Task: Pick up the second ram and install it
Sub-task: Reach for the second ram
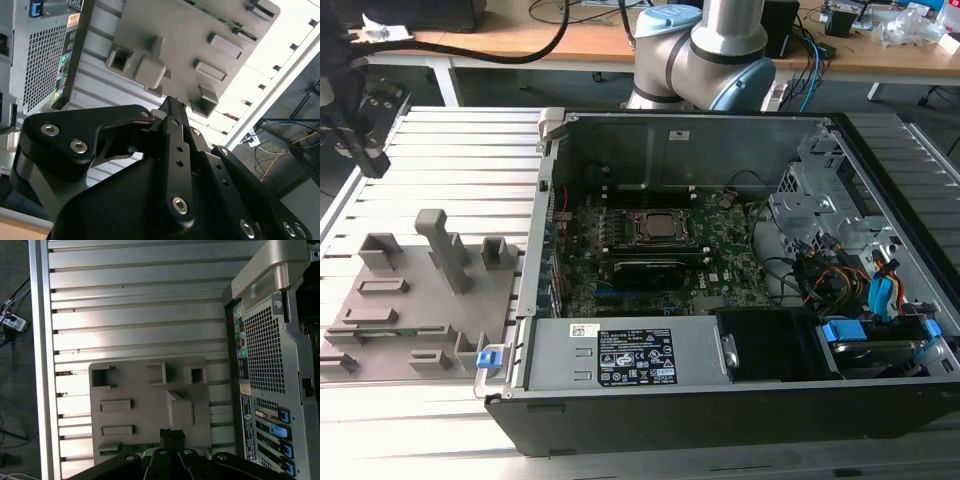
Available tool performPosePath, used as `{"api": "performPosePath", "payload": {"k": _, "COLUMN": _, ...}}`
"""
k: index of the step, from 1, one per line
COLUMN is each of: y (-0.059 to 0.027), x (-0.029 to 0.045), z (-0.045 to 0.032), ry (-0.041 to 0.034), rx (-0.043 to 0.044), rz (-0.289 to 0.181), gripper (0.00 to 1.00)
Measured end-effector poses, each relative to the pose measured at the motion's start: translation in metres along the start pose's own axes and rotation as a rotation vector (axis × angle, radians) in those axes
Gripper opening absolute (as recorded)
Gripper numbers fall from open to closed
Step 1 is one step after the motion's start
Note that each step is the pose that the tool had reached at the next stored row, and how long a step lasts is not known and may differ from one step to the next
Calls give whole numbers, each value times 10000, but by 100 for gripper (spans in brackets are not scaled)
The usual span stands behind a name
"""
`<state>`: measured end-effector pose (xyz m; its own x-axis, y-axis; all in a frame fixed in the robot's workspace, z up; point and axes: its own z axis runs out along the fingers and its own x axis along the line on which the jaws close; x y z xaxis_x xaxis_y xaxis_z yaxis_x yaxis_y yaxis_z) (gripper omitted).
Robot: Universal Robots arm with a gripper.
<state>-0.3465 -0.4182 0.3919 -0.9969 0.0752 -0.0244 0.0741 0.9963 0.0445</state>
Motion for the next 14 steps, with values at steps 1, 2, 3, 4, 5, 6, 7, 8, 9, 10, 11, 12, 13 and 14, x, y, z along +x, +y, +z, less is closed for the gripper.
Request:
{"api": "performPosePath", "payload": {"k": 1, "y": -42, "x": 27, "z": 2, "ry": 1, "rx": 1, "rz": 1, "gripper": 11}}
{"api": "performPosePath", "payload": {"k": 2, "y": -93, "x": 67, "z": 6, "ry": 0, "rx": 0, "rz": 0, "gripper": 11}}
{"api": "performPosePath", "payload": {"k": 3, "y": -143, "x": 114, "z": 6, "ry": 1, "rx": 1, "rz": 0, "gripper": 11}}
{"api": "performPosePath", "payload": {"k": 4, "y": -175, "x": 144, "z": 5, "ry": 1, "rx": 1, "rz": -1, "gripper": 11}}
{"api": "performPosePath", "payload": {"k": 5, "y": -200, "x": 165, "z": 4, "ry": 0, "rx": 0, "rz": -1, "gripper": 11}}
{"api": "performPosePath", "payload": {"k": 6, "y": -221, "x": 181, "z": 3, "ry": 1, "rx": 1, "rz": -1, "gripper": 11}}
{"api": "performPosePath", "payload": {"k": 7, "y": -262, "x": 203, "z": 3, "ry": 0, "rx": -1, "rz": -1, "gripper": 11}}
{"api": "performPosePath", "payload": {"k": 8, "y": -265, "x": 203, "z": 2, "ry": -1, "rx": -1, "rz": 0, "gripper": 11}}
{"api": "performPosePath", "payload": {"k": 9, "y": -266, "x": 203, "z": 1, "ry": 1, "rx": 0, "rz": 0, "gripper": 11}}
{"api": "performPosePath", "payload": {"k": 10, "y": -266, "x": 203, "z": 1, "ry": 1, "rx": 0, "rz": 0, "gripper": 11}}
{"api": "performPosePath", "payload": {"k": 11, "y": -266, "x": 202, "z": 1, "ry": 0, "rx": 1, "rz": 0, "gripper": 11}}
{"api": "performPosePath", "payload": {"k": 12, "y": -266, "x": 202, "z": 1, "ry": 0, "rx": 0, "rz": -1, "gripper": 11}}
{"api": "performPosePath", "payload": {"k": 13, "y": -266, "x": 203, "z": 1, "ry": 1, "rx": 0, "rz": 0, "gripper": 11}}
{"api": "performPosePath", "payload": {"k": 14, "y": -266, "x": 202, "z": 1, "ry": 1, "rx": 1, "rz": -1, "gripper": 11}}
